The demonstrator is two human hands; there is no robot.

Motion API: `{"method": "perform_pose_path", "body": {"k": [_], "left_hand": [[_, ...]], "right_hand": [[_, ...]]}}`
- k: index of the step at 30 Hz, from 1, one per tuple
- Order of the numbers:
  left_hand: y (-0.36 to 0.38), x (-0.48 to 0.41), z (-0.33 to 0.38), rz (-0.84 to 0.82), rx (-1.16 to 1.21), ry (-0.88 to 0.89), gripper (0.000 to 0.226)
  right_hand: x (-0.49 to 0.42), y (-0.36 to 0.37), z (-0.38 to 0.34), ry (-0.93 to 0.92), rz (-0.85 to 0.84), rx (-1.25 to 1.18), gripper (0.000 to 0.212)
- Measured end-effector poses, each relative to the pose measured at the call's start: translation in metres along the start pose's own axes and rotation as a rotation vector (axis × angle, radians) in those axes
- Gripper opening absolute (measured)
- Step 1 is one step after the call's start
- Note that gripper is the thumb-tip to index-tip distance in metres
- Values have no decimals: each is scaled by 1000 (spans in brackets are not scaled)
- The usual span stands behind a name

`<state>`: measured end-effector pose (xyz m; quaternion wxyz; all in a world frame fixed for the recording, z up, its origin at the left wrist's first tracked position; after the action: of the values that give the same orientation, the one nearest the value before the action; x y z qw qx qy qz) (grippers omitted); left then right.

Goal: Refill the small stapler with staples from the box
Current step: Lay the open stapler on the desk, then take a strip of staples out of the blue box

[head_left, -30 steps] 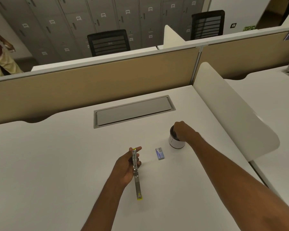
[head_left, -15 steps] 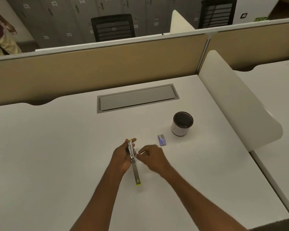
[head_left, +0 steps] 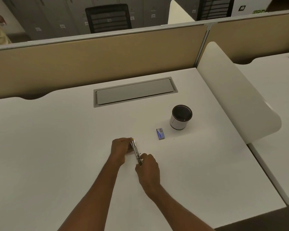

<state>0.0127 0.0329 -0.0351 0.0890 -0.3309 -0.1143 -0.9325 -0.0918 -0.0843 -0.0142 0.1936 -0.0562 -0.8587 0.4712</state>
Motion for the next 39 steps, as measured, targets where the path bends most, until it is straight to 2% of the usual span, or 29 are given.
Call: {"method": "perform_pose_path", "body": {"k": [4,11,14,15,17,19,22,24,27,29,34,37,38,39], "left_hand": [[6,-8,12,-47,-167,-175,8],[11,-34,25,-61,-372,-161,13],[7,-47,29,-55,-434,-98,15],[6,-49,31,-50,-456,-80,17],[6,-52,33,-45,-493,-56,22],[7,-49,37,-47,-481,-59,27],[9,-50,39,-68,-483,-85,29],[10,-50,40,-67,-524,-107,30],[11,-47,42,-83,-534,-131,35],[9,-47,43,-89,-545,-106,33],[2,-47,39,-93,-676,-26,30],[6,-35,53,-7,-762,215,24],[10,-28,60,16,-761,321,23],[15,-18,63,-15,-693,352,22]], "right_hand": [[0,3,4,-9,21,64,13],[-14,1,16,-38,-34,-56,26],[-34,-23,31,-76,148,-3,17],[-43,-33,36,-87,203,29,22],[-64,-49,43,-119,246,95,44],[-88,-60,46,-147,215,216,62],[-116,-63,49,-217,106,377,73],[-127,-61,51,-282,45,391,70],[-131,-62,53,-349,87,440,59],[-129,-64,53,-362,125,351,48],[-106,-63,46,-412,127,-217,42],[-88,-66,39,-400,160,-361,42],[-82,-67,36,-393,165,-408,42],[-77,-69,33,-386,165,-449,43]]}}
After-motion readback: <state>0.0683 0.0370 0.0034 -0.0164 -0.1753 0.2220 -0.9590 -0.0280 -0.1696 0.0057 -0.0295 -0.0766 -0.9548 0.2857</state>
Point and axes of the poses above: each hand's wrist, its own x-axis away from the middle knuckle, its own y-axis out of the palm, z = x × y, the point moved 5 cm from there along -x, towards the middle knuckle, and after that the axes turned 11 degrees about x, right-handed, at the moved point
